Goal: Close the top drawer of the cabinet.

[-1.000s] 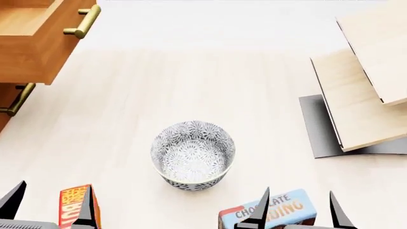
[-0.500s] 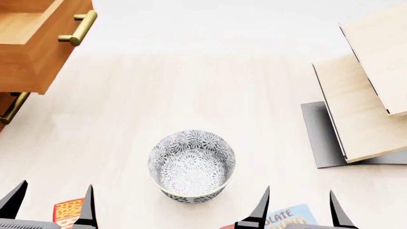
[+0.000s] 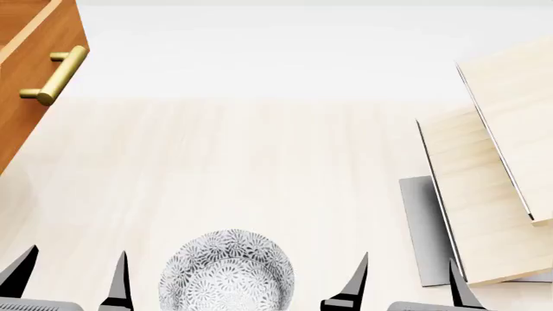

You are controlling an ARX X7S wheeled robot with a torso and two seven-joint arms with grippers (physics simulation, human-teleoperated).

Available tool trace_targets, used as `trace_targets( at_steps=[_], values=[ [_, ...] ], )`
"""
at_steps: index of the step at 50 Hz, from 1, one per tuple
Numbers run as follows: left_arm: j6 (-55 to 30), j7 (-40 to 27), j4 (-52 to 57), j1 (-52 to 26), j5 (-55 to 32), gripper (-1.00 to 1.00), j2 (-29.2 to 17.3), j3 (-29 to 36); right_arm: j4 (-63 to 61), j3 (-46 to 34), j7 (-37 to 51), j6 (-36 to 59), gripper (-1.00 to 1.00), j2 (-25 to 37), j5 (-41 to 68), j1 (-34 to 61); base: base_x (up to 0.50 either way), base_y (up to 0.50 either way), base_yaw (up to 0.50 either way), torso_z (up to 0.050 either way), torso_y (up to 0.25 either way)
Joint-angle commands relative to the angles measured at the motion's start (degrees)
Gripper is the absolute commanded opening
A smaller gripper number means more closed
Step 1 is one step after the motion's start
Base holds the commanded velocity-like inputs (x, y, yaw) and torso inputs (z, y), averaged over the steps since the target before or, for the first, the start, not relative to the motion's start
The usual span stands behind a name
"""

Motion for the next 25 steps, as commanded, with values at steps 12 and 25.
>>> trace_targets(
  at_steps=[12,25],
  values=[
    [0.5,-0.5,-0.5,-0.1,-0.7,1.0,-0.3,0.5,1.4,-0.5,0.7,-1.3,1.0,0.5,-0.1,0.4,0.28,-0.04,0.0,0.0,0.001],
    [0.7,-0.8,-1.0,-0.2,-1.0,1.0,-0.6,0.8,1.8,-1.0,0.9,-1.6,1.0,0.8,-0.1,0.4,0.0,0.0,0.0,0.0,0.0]
  ],
)
